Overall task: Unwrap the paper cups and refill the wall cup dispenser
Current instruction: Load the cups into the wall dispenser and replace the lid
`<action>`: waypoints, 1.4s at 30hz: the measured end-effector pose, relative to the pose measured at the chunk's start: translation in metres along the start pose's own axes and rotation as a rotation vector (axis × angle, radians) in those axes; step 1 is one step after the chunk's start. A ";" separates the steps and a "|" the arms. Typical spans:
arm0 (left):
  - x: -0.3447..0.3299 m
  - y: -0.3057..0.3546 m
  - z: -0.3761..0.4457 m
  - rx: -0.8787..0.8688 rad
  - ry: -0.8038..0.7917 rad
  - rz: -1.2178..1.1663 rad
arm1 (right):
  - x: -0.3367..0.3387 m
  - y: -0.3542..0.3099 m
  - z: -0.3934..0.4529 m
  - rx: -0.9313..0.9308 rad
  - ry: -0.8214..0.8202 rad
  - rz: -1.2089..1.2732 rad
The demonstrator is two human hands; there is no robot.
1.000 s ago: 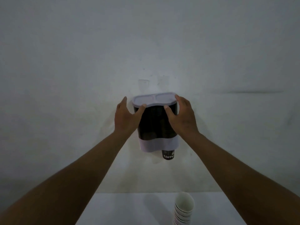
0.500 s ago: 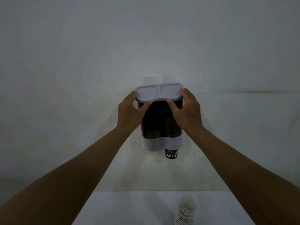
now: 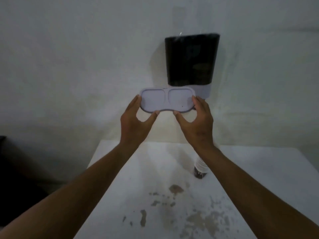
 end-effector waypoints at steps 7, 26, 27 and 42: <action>0.021 -0.050 -0.110 0.099 -0.165 0.062 | 0.000 0.055 -0.119 -0.209 -0.156 -0.078; 0.043 -0.129 -0.323 0.460 -0.706 0.262 | 0.034 0.165 -0.345 -0.577 -0.571 -0.442; 0.043 -0.129 -0.327 0.478 -0.722 0.250 | 0.034 0.168 -0.348 -0.573 -0.589 -0.467; -0.031 -0.088 -0.270 0.283 -0.719 0.223 | 0.060 0.147 -0.247 -0.372 -0.295 -0.479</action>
Point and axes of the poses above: each hand's wrist, its own z-axis towards the middle knuckle, its own x-axis out of the back of the hand, y = z × x, the point moved 6 cm from there along z, towards the middle knuckle, and after that the axes turned 15 degrees about y, right-handed, at the moved point
